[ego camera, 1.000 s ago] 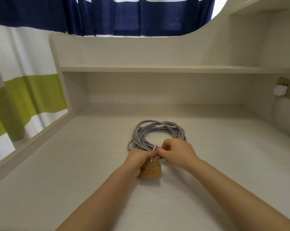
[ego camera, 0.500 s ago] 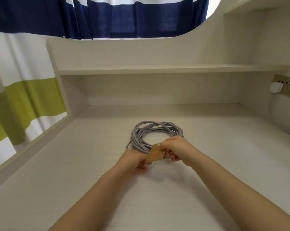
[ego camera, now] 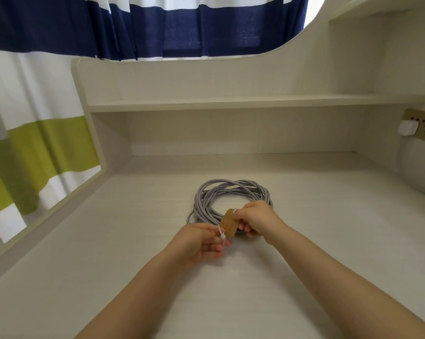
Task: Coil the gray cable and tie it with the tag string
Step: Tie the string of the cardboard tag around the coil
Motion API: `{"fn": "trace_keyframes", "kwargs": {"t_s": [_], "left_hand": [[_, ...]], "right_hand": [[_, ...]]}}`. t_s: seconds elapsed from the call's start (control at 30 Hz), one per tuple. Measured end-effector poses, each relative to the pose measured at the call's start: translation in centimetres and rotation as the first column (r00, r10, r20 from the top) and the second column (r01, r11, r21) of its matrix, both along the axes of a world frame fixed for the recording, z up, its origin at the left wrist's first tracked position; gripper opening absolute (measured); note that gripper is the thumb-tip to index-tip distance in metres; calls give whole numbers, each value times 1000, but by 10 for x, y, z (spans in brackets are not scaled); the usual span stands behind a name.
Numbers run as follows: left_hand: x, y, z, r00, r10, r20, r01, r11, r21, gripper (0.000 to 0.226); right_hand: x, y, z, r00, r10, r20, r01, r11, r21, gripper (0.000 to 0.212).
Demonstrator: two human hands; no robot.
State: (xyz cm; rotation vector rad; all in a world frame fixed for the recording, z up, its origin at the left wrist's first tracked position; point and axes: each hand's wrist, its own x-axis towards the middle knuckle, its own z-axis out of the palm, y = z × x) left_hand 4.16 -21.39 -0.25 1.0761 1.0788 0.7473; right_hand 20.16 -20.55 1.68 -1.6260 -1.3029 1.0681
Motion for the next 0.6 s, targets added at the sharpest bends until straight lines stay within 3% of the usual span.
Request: {"fn": "trace_keyframes", "kwargs": {"t_s": [0.1, 0.2, 0.43, 0.53, 0.6], "left_hand": [[-1, 0, 0, 991, 72, -114, -63, 995, 82, 12], [2, 3, -1, 966, 171, -196, -138, 976, 171, 16], [7, 4, 0, 976, 141, -165, -119, 984, 135, 13], [6, 7, -3, 982, 130, -136, -113, 986, 126, 11], [7, 8, -4, 982, 114, -150, -95, 987, 127, 14]], "right_hand": [[1, -2, 0, 988, -3, -154, -11, 996, -91, 25], [3, -1, 0, 978, -21, -206, -11, 988, -154, 22], [6, 2, -4, 935, -33, -354, -56, 970, -238, 17], [4, 0, -5, 950, 16, -313, -94, 967, -237, 22], [2, -1, -6, 984, 69, -163, -99, 979, -180, 24]]}}
